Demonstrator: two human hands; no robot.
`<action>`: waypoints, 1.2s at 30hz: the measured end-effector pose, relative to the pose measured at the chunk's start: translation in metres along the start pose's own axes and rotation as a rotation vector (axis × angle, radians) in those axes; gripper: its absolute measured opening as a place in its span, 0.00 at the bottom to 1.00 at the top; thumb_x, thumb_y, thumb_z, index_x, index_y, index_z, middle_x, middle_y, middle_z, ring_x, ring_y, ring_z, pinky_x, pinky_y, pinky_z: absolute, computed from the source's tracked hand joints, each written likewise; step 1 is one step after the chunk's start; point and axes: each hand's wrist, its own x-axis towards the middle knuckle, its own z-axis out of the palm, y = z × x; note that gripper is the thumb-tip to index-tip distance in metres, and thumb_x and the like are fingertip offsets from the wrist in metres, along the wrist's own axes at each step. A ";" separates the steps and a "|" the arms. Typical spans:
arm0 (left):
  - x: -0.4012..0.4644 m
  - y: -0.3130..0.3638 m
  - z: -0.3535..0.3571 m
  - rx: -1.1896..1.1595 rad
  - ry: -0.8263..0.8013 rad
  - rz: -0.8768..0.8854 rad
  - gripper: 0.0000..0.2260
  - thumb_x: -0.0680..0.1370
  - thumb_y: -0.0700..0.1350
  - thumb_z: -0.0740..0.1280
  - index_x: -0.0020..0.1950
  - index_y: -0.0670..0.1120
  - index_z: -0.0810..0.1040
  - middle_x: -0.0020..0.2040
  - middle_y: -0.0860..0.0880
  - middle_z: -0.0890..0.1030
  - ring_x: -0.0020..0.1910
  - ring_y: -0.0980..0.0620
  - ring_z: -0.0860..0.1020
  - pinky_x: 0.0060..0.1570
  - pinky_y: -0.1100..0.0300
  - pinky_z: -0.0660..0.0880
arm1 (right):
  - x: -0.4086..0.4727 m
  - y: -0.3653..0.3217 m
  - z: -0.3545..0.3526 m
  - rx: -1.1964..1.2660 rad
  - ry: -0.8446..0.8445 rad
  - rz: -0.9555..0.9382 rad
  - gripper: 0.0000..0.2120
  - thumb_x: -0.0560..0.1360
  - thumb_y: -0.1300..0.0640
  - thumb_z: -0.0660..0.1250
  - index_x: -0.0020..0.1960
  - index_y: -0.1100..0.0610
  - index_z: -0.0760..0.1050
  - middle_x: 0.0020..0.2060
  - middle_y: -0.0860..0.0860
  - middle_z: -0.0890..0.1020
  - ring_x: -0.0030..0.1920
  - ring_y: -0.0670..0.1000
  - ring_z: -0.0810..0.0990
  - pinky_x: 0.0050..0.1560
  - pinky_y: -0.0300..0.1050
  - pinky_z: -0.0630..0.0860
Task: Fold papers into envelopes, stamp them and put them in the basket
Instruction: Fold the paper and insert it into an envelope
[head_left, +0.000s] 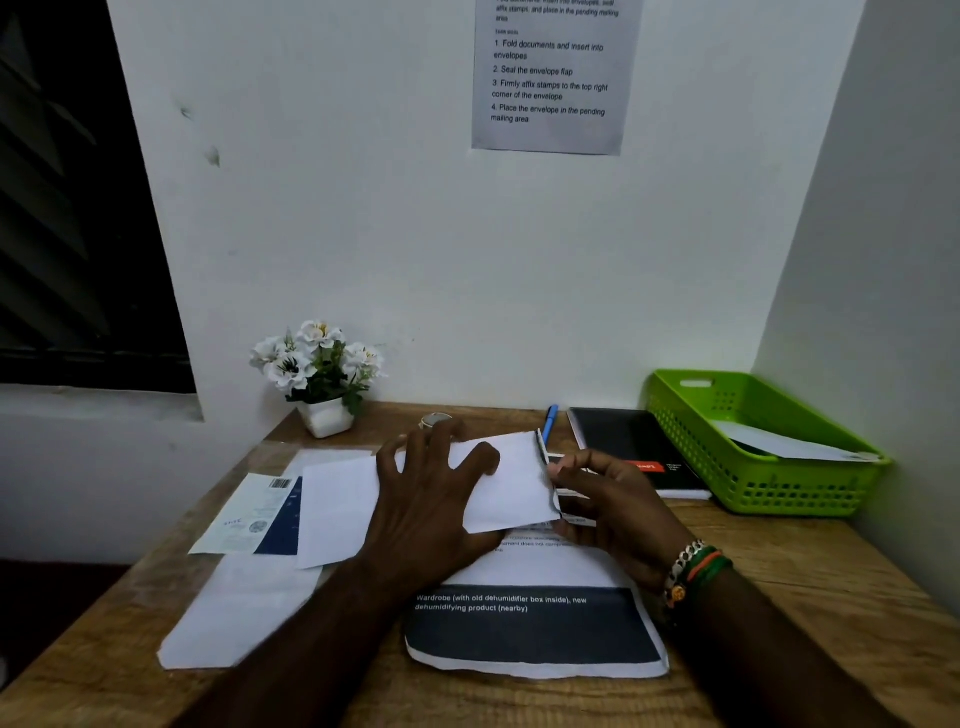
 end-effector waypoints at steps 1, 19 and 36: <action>0.000 0.000 0.000 -0.002 -0.012 -0.005 0.26 0.66 0.71 0.66 0.60 0.62 0.70 0.72 0.49 0.66 0.70 0.45 0.68 0.69 0.42 0.58 | -0.001 0.001 0.000 -0.042 0.002 -0.016 0.04 0.74 0.58 0.75 0.44 0.53 0.80 0.37 0.53 0.81 0.35 0.49 0.79 0.39 0.47 0.80; 0.000 0.003 -0.001 -0.048 -0.013 -0.018 0.27 0.63 0.69 0.70 0.57 0.61 0.68 0.71 0.49 0.65 0.70 0.46 0.65 0.70 0.44 0.59 | 0.003 0.014 0.001 -0.230 0.066 -0.161 0.09 0.73 0.67 0.75 0.50 0.57 0.80 0.42 0.54 0.82 0.39 0.49 0.81 0.37 0.46 0.80; 0.031 0.083 -0.175 -1.254 0.500 -0.291 0.13 0.79 0.59 0.67 0.50 0.51 0.85 0.51 0.52 0.84 0.52 0.52 0.84 0.52 0.51 0.81 | -0.098 -0.121 0.086 -0.459 0.313 -1.116 0.05 0.74 0.64 0.75 0.48 0.57 0.82 0.40 0.49 0.84 0.42 0.48 0.84 0.39 0.42 0.80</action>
